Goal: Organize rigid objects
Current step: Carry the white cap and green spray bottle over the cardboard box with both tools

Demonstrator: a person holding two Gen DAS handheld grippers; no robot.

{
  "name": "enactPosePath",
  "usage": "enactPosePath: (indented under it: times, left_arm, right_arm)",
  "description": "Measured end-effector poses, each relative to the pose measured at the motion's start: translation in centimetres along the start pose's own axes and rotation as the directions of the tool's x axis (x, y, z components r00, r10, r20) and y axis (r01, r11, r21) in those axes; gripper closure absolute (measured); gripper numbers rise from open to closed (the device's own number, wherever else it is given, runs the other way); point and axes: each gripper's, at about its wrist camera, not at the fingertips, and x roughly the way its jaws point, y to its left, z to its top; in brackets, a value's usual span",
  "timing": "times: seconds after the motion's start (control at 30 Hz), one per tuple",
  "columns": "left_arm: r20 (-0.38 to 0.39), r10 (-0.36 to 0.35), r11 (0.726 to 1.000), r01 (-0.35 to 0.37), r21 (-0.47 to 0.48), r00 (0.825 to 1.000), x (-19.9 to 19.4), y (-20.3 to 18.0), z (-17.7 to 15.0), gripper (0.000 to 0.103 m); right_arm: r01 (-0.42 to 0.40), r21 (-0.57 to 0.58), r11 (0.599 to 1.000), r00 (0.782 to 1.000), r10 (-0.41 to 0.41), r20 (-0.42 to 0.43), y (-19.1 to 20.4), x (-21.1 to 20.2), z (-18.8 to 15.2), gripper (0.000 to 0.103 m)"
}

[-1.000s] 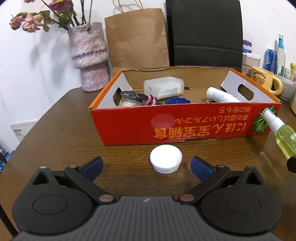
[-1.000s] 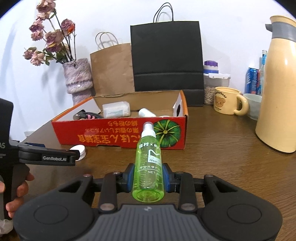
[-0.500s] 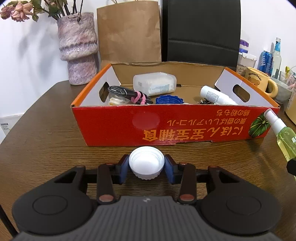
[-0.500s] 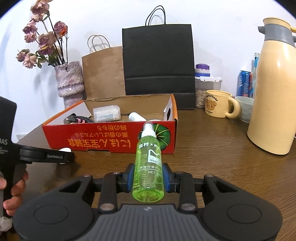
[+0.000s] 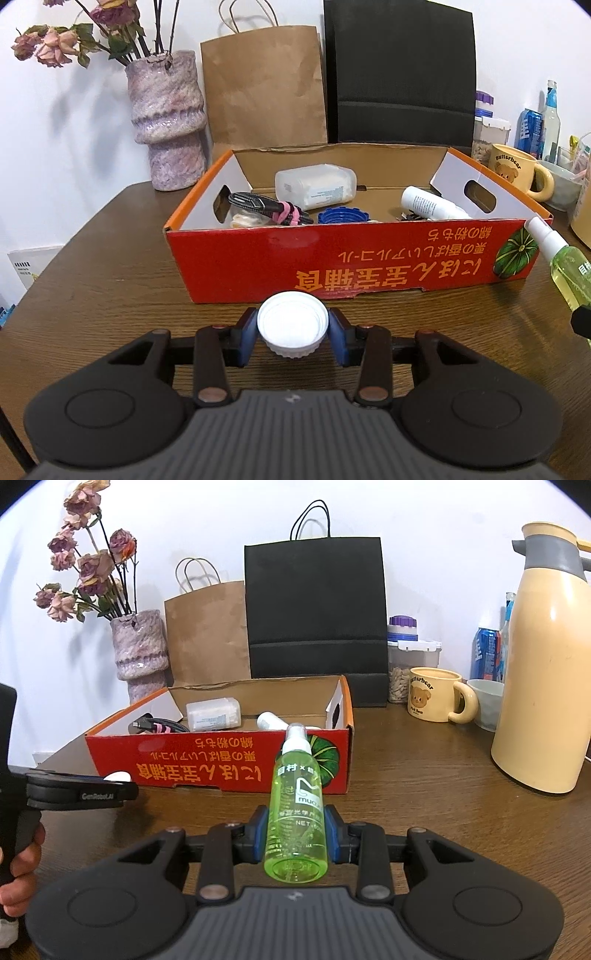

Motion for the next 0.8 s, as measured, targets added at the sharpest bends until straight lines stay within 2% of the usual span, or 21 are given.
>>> enactPosePath:
  times: [0.43,0.8]
  left_arm:
    - [0.061,0.040,0.999,-0.040,0.000,0.997,-2.8,-0.3,-0.7,0.062]
    - [0.112,0.044,0.999,-0.042,-0.021,0.993,-5.8,-0.4,-1.4,0.062]
  right_arm:
    - [-0.032,-0.005,0.999,0.999,0.032,0.035,0.7,-1.3,-0.2,0.073]
    - [-0.063,-0.008,0.998,0.996,0.064,0.059,1.6,-2.4,-0.3,0.073]
